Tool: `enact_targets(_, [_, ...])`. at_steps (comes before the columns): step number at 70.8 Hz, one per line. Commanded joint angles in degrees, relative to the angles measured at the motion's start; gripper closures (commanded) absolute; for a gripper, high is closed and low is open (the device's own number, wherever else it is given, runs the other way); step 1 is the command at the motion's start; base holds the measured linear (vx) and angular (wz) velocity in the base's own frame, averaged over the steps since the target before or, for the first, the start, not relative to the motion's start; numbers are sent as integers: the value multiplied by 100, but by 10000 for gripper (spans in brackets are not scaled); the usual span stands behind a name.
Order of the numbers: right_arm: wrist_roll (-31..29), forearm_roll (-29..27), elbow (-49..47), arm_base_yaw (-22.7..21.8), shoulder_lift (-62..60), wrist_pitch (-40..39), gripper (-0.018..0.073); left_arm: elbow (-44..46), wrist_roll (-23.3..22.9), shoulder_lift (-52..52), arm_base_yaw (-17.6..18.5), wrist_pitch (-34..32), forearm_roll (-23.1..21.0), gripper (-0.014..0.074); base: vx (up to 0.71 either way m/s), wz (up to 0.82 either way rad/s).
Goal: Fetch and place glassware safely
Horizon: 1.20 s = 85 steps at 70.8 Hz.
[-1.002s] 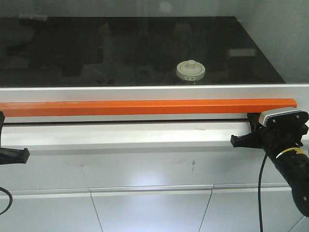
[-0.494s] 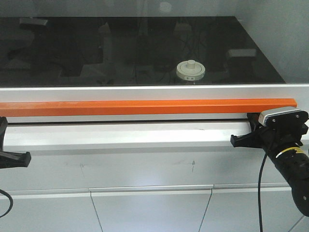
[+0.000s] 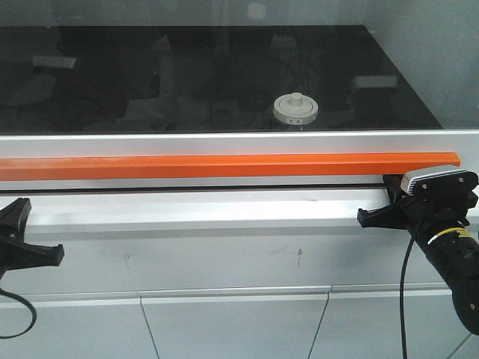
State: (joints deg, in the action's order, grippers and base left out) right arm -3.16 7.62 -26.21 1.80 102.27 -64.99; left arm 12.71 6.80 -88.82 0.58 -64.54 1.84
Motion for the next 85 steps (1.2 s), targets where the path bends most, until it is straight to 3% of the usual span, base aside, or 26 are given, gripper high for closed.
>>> enact_targets(1, [-36, -1, -126, -28, -204, -775, 560, 336, -49, -182, 30, -612, -44, 603, 0, 0])
enact_targets(30, [-36, -1, -126, -28, -204, -770, 560, 1009, -201, -749, 30, -448, -66, 603, 0, 0])
enact_targets(54, [-36, 12, -126, -28, -204, -768, 560, 1207, -285, -749, 30, -778, -275, 603, 0, 0])
enact_targets(85, [-34, 42, -136, -28, -204, -948, 560, 1207, -305, -615, 30, -780, -184, 603, 0, 0])
